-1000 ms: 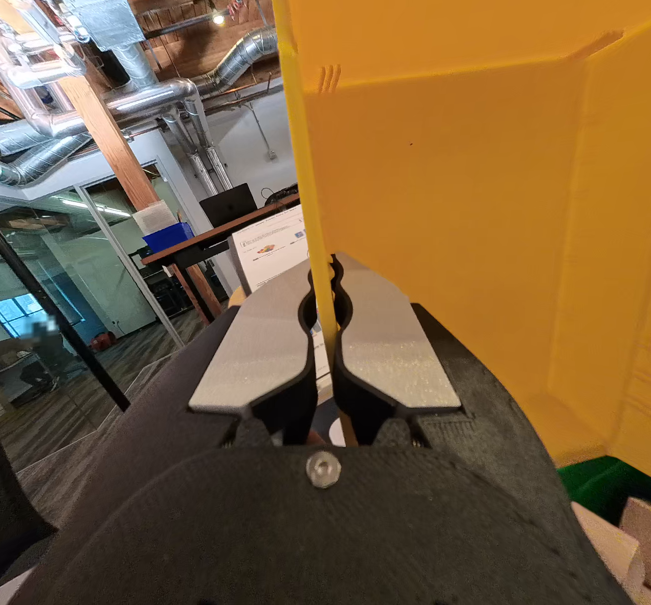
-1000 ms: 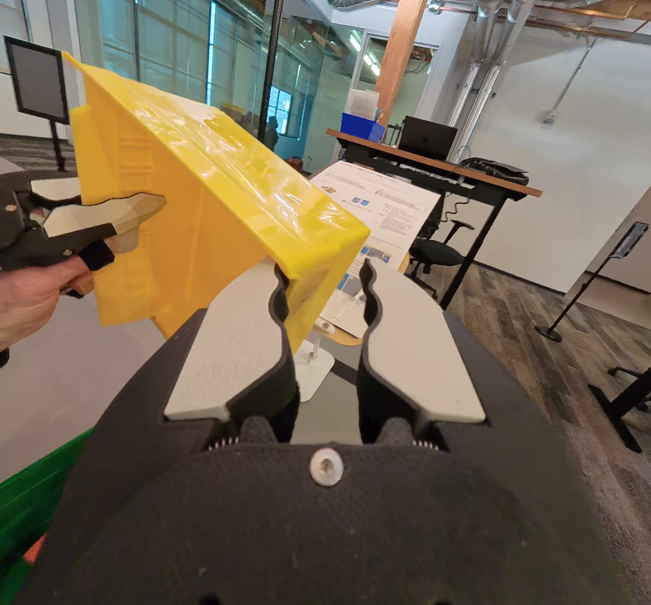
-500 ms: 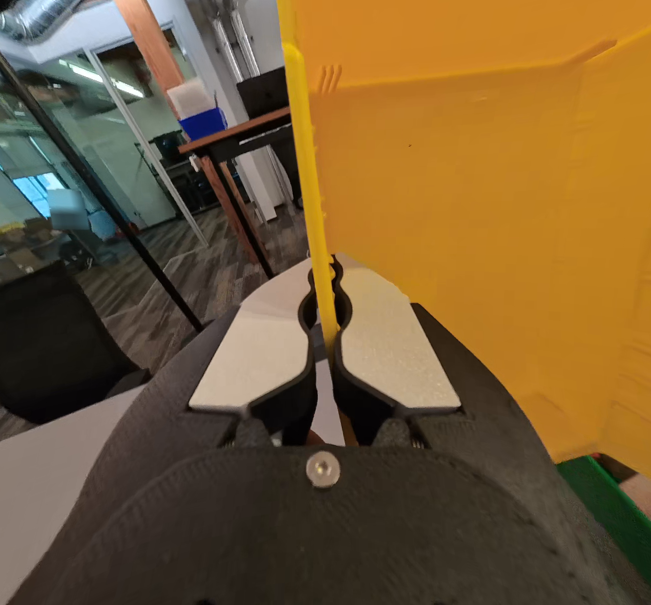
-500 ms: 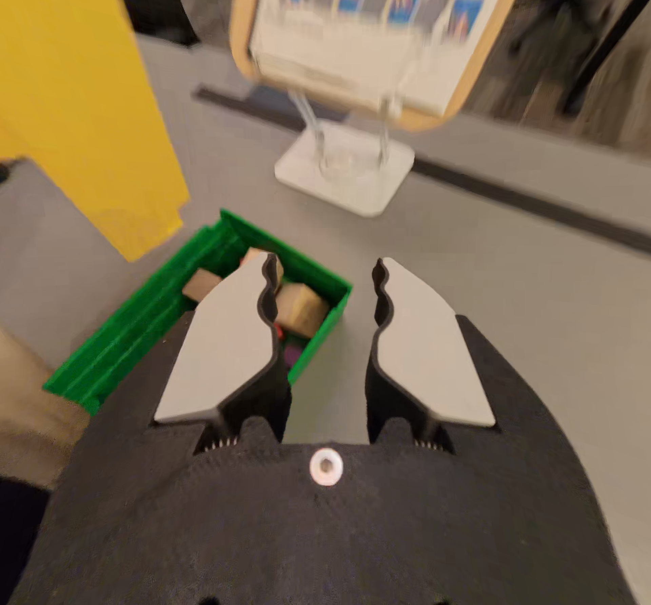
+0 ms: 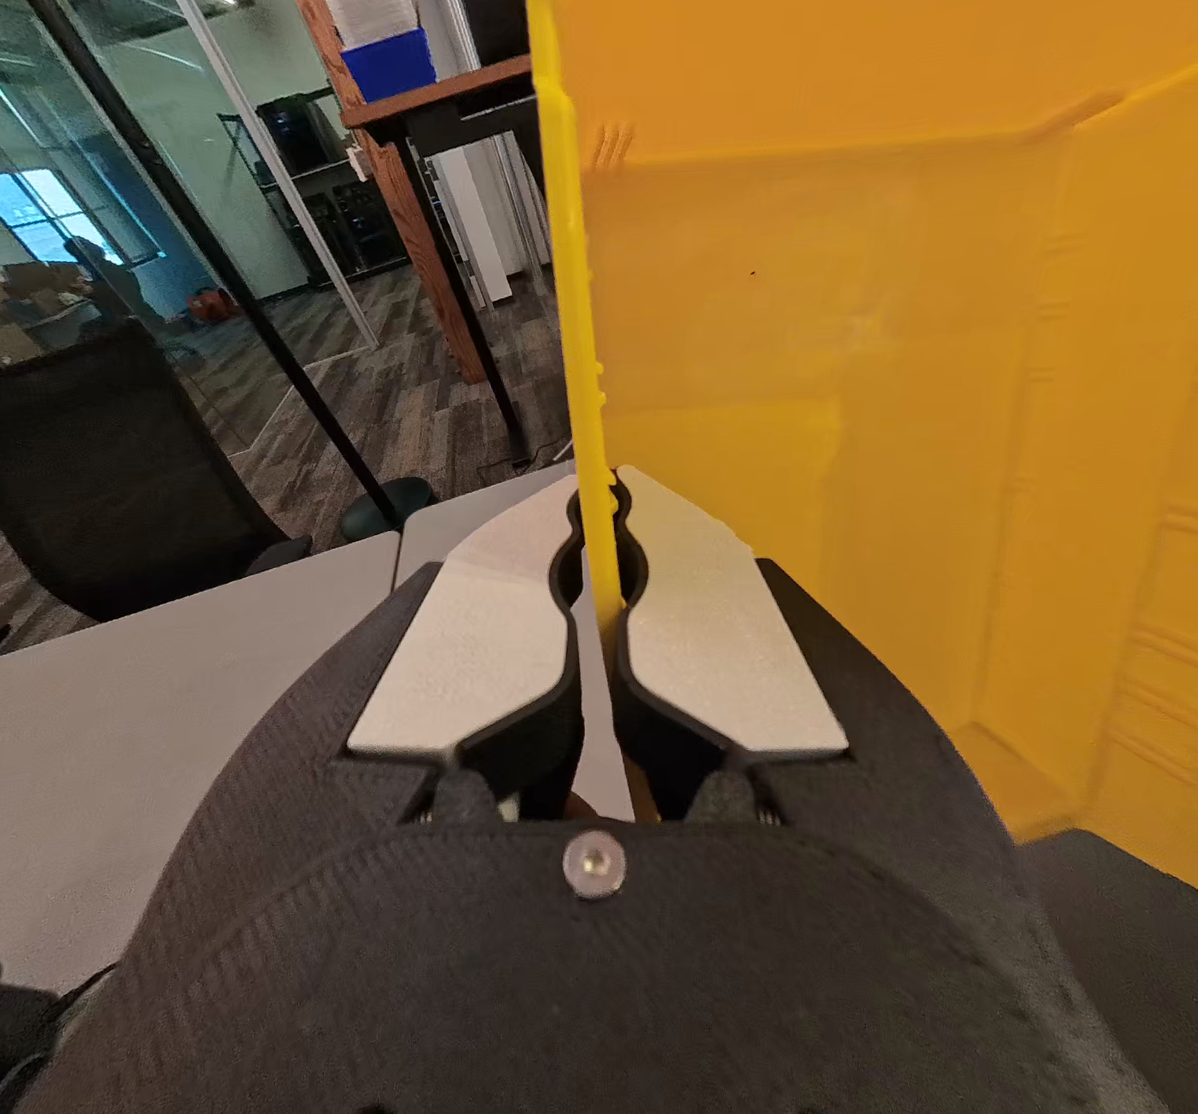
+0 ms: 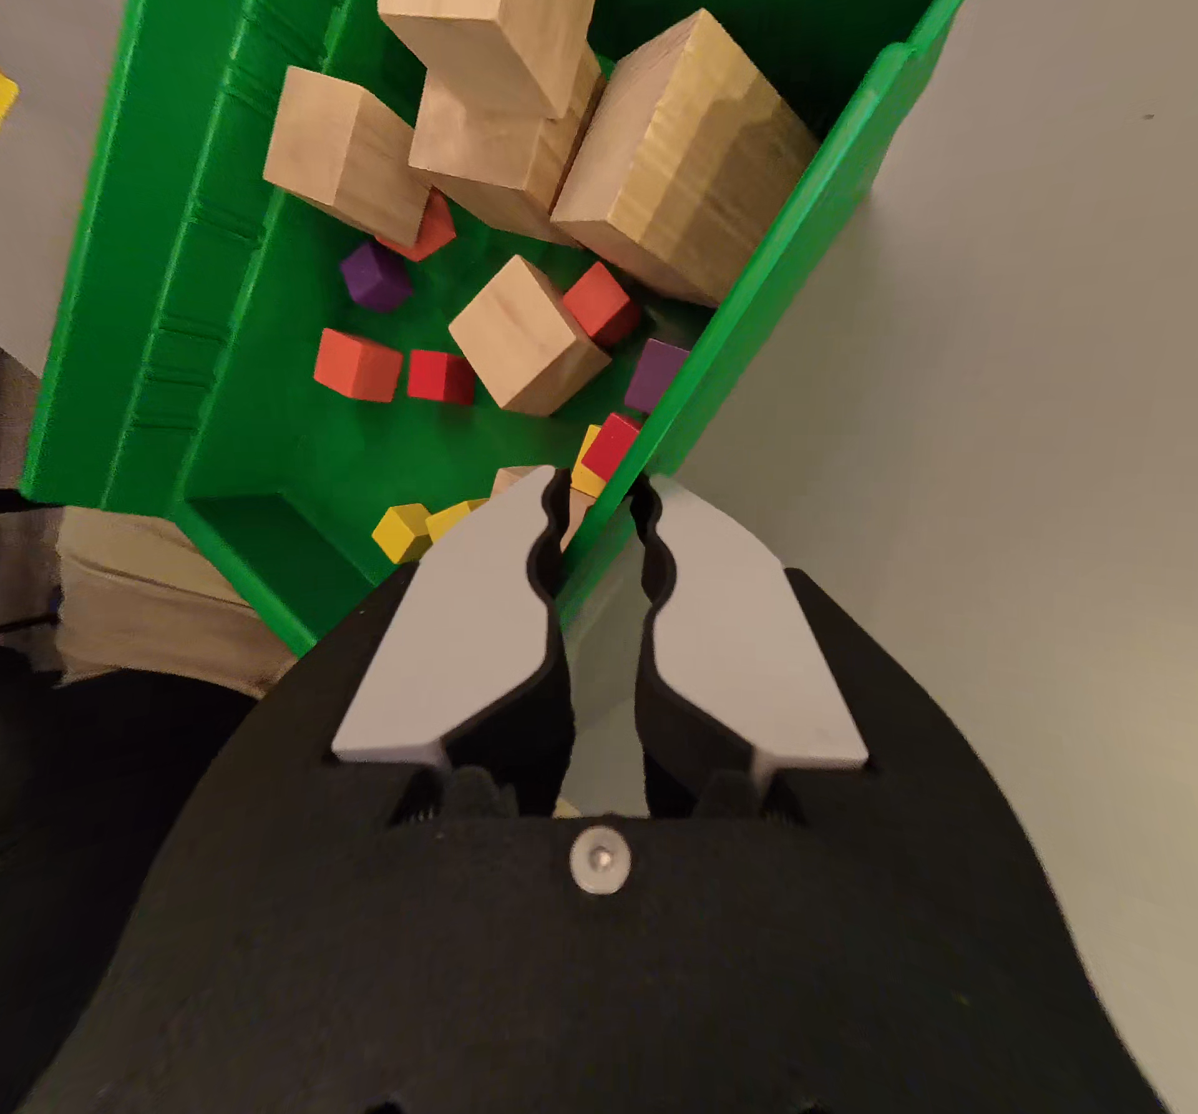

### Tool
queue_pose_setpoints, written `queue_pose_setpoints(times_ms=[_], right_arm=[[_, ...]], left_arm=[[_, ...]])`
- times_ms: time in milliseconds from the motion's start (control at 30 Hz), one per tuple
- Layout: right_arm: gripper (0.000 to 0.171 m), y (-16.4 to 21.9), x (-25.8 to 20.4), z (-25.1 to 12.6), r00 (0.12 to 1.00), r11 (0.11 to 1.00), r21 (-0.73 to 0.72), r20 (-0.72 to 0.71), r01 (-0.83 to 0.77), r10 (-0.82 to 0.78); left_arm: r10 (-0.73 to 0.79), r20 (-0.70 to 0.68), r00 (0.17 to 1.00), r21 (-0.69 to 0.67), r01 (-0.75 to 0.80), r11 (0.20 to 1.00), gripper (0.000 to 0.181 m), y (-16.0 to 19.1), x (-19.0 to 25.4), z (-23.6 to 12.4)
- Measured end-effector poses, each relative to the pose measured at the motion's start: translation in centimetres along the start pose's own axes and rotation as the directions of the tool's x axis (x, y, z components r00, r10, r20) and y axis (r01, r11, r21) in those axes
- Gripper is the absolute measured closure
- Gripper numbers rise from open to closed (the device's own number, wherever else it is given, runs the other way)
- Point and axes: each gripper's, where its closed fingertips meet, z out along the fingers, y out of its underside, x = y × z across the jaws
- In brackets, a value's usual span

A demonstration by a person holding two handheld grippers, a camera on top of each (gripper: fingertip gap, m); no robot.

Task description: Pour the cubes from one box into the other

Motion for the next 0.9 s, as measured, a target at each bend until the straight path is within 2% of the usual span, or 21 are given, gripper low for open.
queue_pose_setpoints(times_ms=[100,233,333,400,467,533,600,667,800,900], right_arm=[[0.153,-1.2,-2.1,1.6,0.997,0.998,0.050,0.073,-0.032,0.029],[0.154,-3.0,-4.6,3.7,0.998,0.999,0.026,0.066,0.022,-0.023],[0.154,-4.9,-7.4,5.9,0.993,0.998,0.040,0.113,0.039,-0.043],[0.151,-6.2,-9.8,7.7,0.986,0.996,0.046,0.149,0.071,-0.077],[0.147,-7.0,-12.9,9.7,0.966,0.992,0.021,0.225,0.127,-0.128],[0.134,-7.2,-16.3,10.8,0.910,0.994,-0.031,0.406,0.106,-0.084],[0.128,-8.1,-17.9,10.0,0.841,0.999,-0.031,0.541,0.028,-0.007],[0.131,-9.0,-17.4,8.2,0.819,1.000,0.029,0.574,-0.008,-0.010],[0.134,-11.1,-13.4,1.9,0.798,0.978,0.176,0.602,-0.114,-0.015],[0.135,-11.5,-8.9,-3.3,0.818,0.948,0.278,0.574,-0.158,-0.032]], left_arm=[[-0.009,0.018,1.000,0.008,0.009,1.000,0.177,-1.1,-1.3,-1.1],[-0.022,0.015,1.000,0.039,0.021,0.999,0.178,-2.9,-2.6,-3.2],[-0.033,0.029,0.999,0.056,0.031,0.998,0.178,-4.3,-3.9,-5.2],[-0.056,-0.015,0.998,0.053,0.056,0.997,0.177,-5.0,-3.9,-6.5],[-0.060,-0.082,0.995,0.048,0.064,0.997,0.178,-5.7,-3.0,-7.5],[-0.090,-0.141,0.986,0.071,0.101,0.992,0.178,-6.7,-1.8,-8.4],[-0.105,-0.161,0.981,0.082,0.119,0.989,0.178,-7.6,-0.7,-9.0],[-0.121,-0.212,0.970,0.079,0.140,0.987,0.178,-8.0,1.3,-8.9],[-0.135,-0.367,0.920,-0.015,0.139,0.990,0.178,-6.9,8.7,-5.7],[-0.129,-0.475,0.871,-0.086,0.100,0.991,0.177,-5.5,15.7,-2.5]])
